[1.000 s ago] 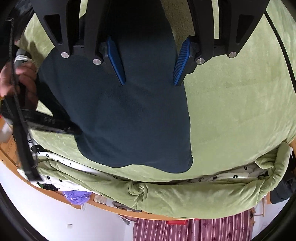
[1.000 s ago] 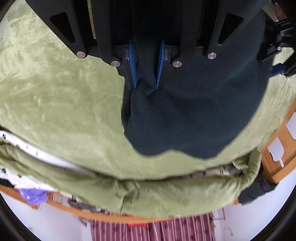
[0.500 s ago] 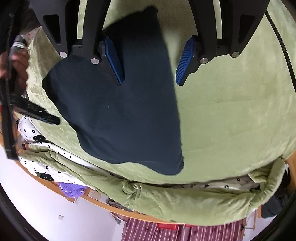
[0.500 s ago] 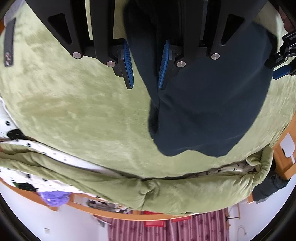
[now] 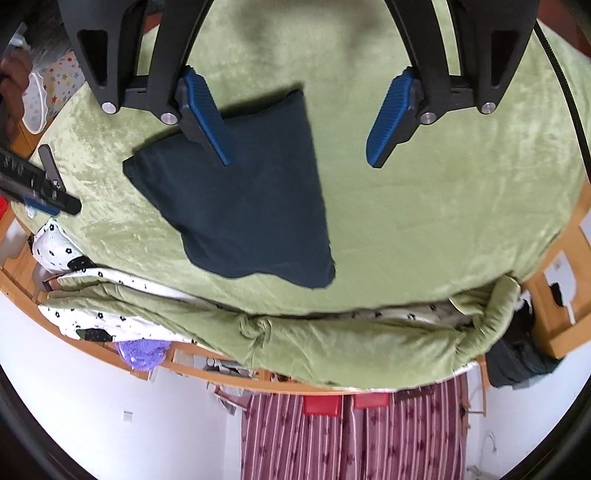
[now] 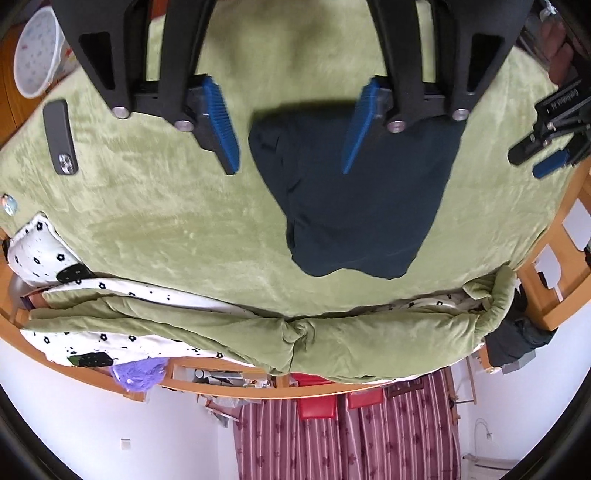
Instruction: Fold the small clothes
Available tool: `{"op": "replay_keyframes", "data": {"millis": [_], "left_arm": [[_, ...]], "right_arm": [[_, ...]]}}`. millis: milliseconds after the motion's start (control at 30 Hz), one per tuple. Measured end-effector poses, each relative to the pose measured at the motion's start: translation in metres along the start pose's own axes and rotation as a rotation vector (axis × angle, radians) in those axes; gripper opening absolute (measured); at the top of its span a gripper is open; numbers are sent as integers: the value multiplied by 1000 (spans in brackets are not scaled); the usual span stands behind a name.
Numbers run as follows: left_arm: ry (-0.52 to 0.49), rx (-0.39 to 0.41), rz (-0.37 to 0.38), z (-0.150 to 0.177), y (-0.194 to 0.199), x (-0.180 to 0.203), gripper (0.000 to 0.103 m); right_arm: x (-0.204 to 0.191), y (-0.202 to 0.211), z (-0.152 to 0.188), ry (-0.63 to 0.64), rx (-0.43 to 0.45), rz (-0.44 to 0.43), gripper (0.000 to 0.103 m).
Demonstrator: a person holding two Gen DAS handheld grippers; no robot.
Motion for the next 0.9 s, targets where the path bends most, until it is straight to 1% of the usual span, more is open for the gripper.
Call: {"op": "replay_keyframes", "data": {"millis": [67,233,400,500,667,900], "left_arm": [[4,14,-6,-2,15,-1,78],[6,44,-21,-4,50,1,79],[-3,64,-27,-4,76,4,79],[-15,79,-33,-1,91,7,79],[-25,96,-34,3,106,10,79],[-24,105,-45,6,115,11,79]], "right_arm": [[-4,16,4,4,7,4,73],[-13,57,10,22,42,16,88],[-18,90,13,16,60,28,90],[-20,102,15,9,67,28,90],[-21,110,18,2,63,18,90],[-20,115,20,-1,65,14,90]]}}
Point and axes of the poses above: each gripper's, at about its wrist camera, not at the fingertips, and y roughly against the way its jaws point, x to its right, z to its underside, the point moved 3 cm from there along -y, roughly the way its jaws point, and after that the axes turned 14 degrees about y, right-handed, at the moved point
